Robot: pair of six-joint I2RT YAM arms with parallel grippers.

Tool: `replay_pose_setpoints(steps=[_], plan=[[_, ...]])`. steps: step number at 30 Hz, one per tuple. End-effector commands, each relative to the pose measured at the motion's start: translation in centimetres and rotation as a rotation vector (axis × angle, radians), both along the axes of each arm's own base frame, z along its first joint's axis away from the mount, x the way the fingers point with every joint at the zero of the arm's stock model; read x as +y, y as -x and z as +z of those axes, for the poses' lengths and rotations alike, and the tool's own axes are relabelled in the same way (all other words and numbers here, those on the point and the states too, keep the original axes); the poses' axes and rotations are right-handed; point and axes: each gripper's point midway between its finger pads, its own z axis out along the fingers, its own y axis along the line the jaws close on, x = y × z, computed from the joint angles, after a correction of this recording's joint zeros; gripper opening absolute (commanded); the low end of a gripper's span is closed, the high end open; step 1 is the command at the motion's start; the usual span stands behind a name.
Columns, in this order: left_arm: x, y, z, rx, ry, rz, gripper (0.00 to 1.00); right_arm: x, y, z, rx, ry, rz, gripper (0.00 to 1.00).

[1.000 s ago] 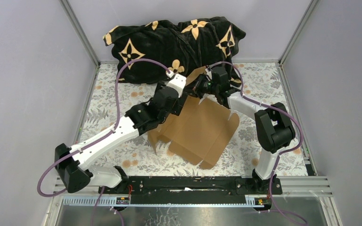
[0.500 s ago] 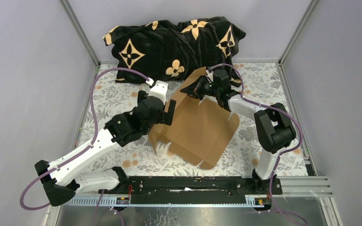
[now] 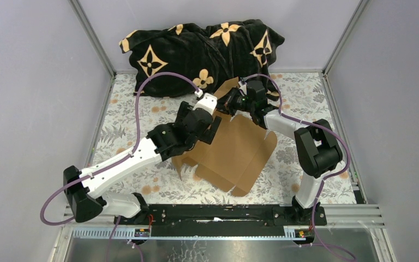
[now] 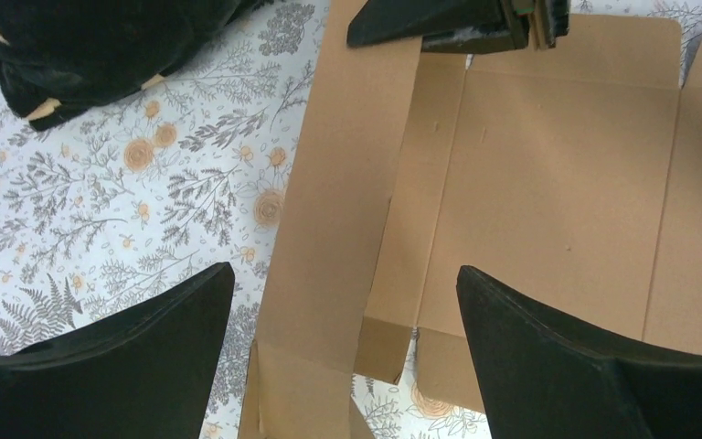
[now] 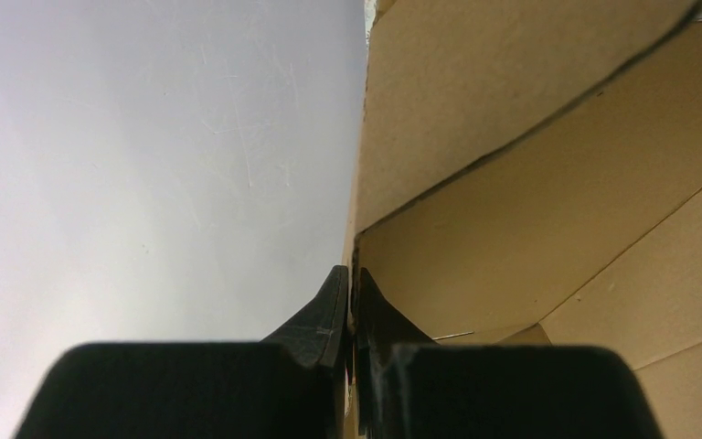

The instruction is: Fold the paper box

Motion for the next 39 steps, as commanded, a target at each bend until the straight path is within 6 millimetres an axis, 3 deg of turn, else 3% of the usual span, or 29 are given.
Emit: replay_pose_setpoints(steps=[1, 9, 14, 22, 29, 39], plan=[[-1.9, -1.4, 2.4, -0.089, 0.016, -0.018, 0.99, -0.3, 0.6, 0.1, 0.000, 0.033, 0.014, 0.04], [-2.2, -2.2, 0.1, -0.153, -0.208, 0.018, 0.93, -0.1, 0.6, 0.0, 0.006, 0.013, 0.021, 0.04], [-1.8, -2.7, -0.8, -0.179, -0.286, 0.043, 0.83, 0.1, 0.5, 0.0, 0.008, -0.001, 0.026, 0.04], [-1.7, -3.4, -2.4, -0.187, -0.362, 0.068, 0.78, 0.2, 0.6, 0.0, 0.012, -0.017, 0.032, 0.04], [-1.3, -3.2, -4.4, -0.171, -0.403, 0.067, 0.64, 0.1, 0.6, 0.1, 0.011, -0.020, 0.033, 0.04], [-1.0, -3.5, -5.1, -0.178, -0.448, 0.076, 0.40, 0.1, 0.7, 0.0, 0.012, -0.024, 0.035, 0.04]])
